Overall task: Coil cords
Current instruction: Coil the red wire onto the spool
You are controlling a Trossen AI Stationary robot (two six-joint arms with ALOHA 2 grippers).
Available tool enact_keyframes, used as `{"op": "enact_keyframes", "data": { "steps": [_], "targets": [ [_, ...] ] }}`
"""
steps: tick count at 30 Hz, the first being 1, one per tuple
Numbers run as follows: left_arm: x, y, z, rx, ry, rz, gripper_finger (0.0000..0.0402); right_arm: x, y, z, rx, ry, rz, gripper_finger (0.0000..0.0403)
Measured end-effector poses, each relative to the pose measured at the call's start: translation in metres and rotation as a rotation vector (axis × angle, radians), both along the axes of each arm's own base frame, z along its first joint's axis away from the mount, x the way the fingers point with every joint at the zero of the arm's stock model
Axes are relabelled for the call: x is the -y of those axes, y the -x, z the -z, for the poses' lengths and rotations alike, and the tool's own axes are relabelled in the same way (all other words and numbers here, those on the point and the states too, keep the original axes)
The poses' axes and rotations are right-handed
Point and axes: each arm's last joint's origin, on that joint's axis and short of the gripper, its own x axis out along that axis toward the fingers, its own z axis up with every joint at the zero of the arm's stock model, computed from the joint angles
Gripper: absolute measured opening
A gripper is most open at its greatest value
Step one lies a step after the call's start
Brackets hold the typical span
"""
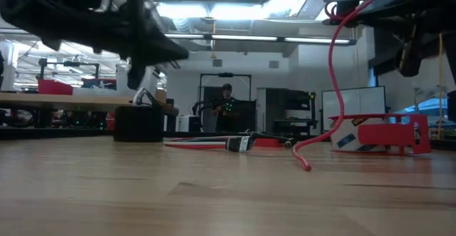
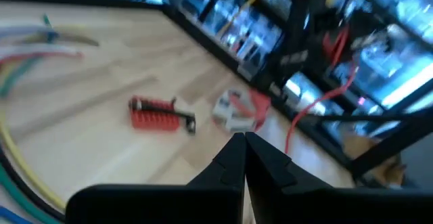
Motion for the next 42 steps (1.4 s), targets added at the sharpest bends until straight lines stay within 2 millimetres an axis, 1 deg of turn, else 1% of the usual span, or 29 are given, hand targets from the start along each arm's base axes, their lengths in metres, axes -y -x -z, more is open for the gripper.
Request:
{"op": "enact_keyframes", "data": {
  "steps": [2, 5, 10, 13, 16, 19, 22, 25, 35, 38, 42],
  "targets": [
    [0.004, -0.013, 0.008, -0.031, -0.002, 0.015, 0.0002, 0.0, 0.0, -0.001, 0.006, 0.001, 0.0, 0.0003],
    [0.009, -0.039, 0.014, -0.048, -0.039, 0.035, 0.0002, 0.0, 0.0, -0.001, 0.008, 0.0, 0.0, 0.0003],
    [0.015, -0.083, 0.023, -0.099, -0.199, 0.071, 0.0002, 0.0, 0.0, -0.001, 0.009, 0.0, -0.006, 0.0003],
    [0.017, -0.109, 0.024, -0.104, -0.273, 0.091, 0.0002, 0.0, 0.0, -0.001, 0.009, 0.001, -0.017, 0.0003],
    [0.019, -0.132, 0.027, -0.107, -0.272, 0.167, 0.0002, 0.0, 0.0, -0.001, 0.009, 0.001, -0.018, 0.0003],
    [0.02, -0.149, 0.028, -0.135, -0.232, 0.269, 0.0002, 0.0, 0.0, -0.001, 0.01, 0.001, -0.019, 0.0003],
    [0.022, -0.158, 0.025, -0.163, -0.218, 0.316, 0.0002, 0.0, 0.0, -0.001, 0.01, 0.001, -0.019, 0.0003],
    [0.023, -0.163, 0.021, -0.16, -0.242, 0.343, 0.0002, -0.001, 0.0, -0.001, 0.01, 0.003, -0.039, 0.0003],
    [0.015, -0.164, 0.019, -0.161, -0.288, 0.323, 0.0004, -0.001, 0.0, -0.001, 0.01, 0.004, -0.044, 0.0003],
    [0.015, -0.163, 0.02, -0.17, -0.269, 0.322, 0.0026, -0.001, 0.0, -0.001, 0.01, 0.004, -0.044, 0.0003],
    [0.016, -0.163, 0.023, -0.192, -0.239, 0.321, 0.0078, -0.001, 0.0, -0.001, 0.01, 0.004, -0.044, 0.0003]
  ]
}}
